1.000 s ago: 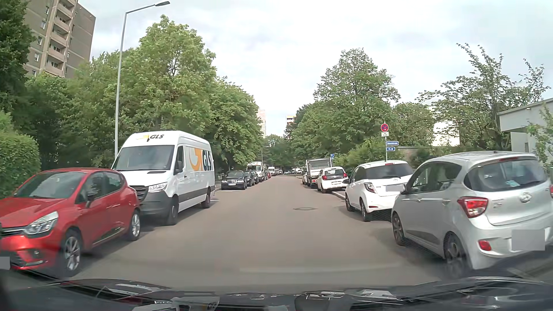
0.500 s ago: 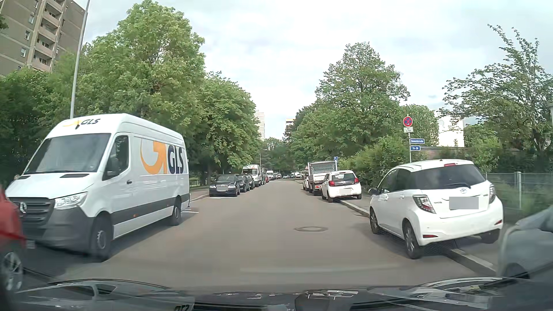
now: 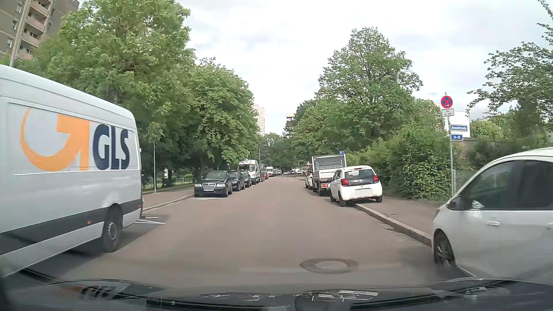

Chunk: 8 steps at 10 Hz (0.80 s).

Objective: Follow the waypoints while adhering to traffic rules and regulations

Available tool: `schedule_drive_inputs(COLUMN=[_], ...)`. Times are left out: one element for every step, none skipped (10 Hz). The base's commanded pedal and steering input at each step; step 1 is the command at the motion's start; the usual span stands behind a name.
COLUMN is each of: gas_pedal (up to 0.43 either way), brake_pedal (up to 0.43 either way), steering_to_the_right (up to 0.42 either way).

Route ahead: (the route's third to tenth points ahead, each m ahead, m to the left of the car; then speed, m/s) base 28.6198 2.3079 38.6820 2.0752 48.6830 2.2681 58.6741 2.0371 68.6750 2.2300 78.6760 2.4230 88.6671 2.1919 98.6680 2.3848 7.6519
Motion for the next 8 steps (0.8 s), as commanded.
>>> schedule_drive_inputs(gas_pedal=[0.028, 0.028, 0.02, 0.02, 0.02, 0.008, 0.0, 0.0], brake_pedal=[0.0, 0.0, 0.0, 0.0, 0.0, 0.0, 0.0, 0.0], steering_to_the_right=[-0.004, -0.004, -0.004, -0.004, -0.004, -0.004, -0.004, -0.004])
